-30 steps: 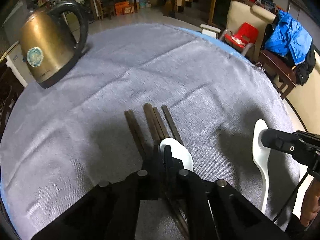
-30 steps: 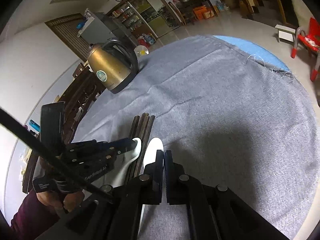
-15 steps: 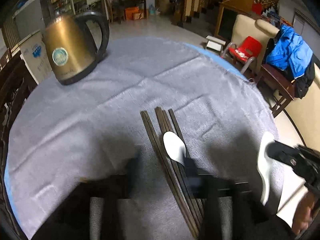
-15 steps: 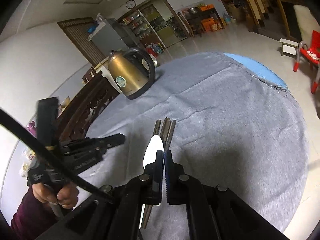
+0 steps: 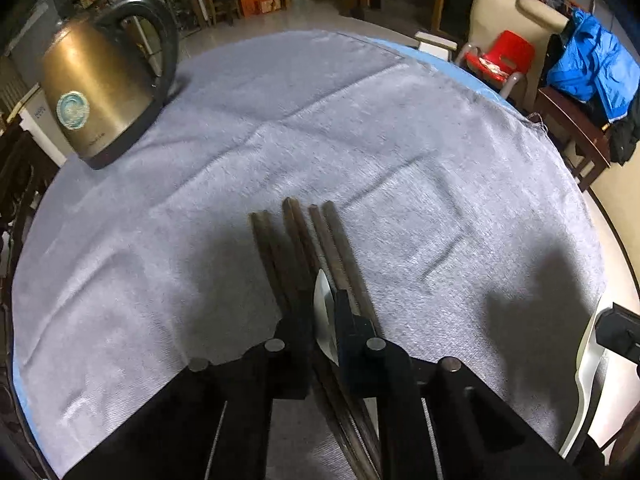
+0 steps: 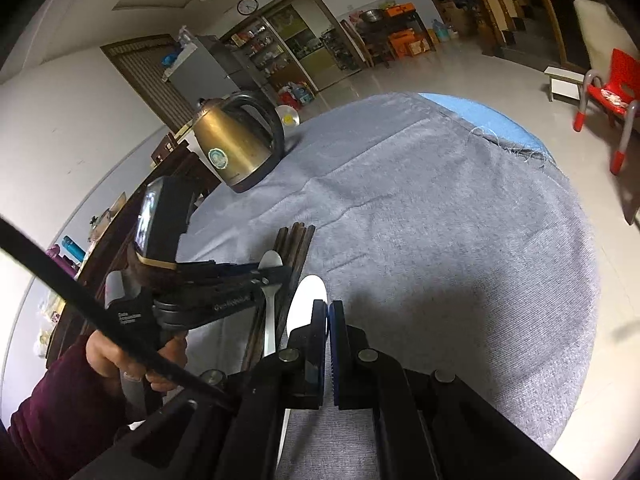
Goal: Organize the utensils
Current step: 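Carry both spoons over the grey cup and release them inside while both grippers open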
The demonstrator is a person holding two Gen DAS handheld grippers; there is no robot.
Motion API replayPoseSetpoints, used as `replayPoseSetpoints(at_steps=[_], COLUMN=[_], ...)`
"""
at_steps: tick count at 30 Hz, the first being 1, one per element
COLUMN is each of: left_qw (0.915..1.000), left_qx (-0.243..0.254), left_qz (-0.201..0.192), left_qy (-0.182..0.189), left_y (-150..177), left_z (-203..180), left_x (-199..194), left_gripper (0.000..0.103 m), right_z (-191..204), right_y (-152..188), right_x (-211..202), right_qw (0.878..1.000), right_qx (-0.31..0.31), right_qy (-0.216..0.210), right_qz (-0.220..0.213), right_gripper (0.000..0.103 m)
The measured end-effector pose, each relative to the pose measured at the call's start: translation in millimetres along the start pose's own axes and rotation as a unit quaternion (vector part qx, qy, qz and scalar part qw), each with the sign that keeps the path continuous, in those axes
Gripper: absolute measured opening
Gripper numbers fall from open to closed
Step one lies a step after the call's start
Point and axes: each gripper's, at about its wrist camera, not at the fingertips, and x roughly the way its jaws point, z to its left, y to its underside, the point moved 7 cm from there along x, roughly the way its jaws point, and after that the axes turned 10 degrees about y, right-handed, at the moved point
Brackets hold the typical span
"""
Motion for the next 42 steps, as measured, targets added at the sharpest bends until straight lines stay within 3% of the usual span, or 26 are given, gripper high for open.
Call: replayPoseSetpoints(at_steps=[8,13,16,22,24,27,33,42], left_qw=[0.9968,0.9878,0.9763,0.9419,0.9322,0.9246,0.8948,0.9031], left_qx=[-0.041,-0.068,-0.081,-0.113,-0.121,-0.132,-0.161,-0.156], left_qz=[-0.068,-0.140,-0.200,-0.315,-0.340,-0.356,-0.415,-0.398], left_qy=[0.005,0.006,0.000,-0.025,-0.032,-0.028,-0.031,-0.036], left_y=[8,22,31,65,76,93,126,157], left_z=[17,22,20,11,7,1,0,-12], left_x=[-61,-126,-175,-245,-248,-239,-223,-194], left_gripper=[0.009,0.009,0.009,0.009,0.009,0.009,0.009,0.009], right_z=[17,42,63,98,111,127,148,144], right_y=[-1,1,2,2,7,17,48,79], right_x=[-16,-39,-60,-107,-119,-123,-118,-112], right_qw=[1.000,0.998,0.996,0.986,0.982,0.978,0.966,0.964], right_qx=[-0.015,-0.022,-0.026,-0.038,-0.048,-0.082,-0.154,-0.192], right_qy=[-0.013,-0.037,-0.052,-0.054,-0.050,-0.027,0.012,0.013], right_qz=[-0.017,-0.039,-0.068,-0.150,-0.174,-0.192,-0.206,-0.182], right_gripper=[0.002,0.002,0.002,0.002,0.002,0.002,0.002,0.003])
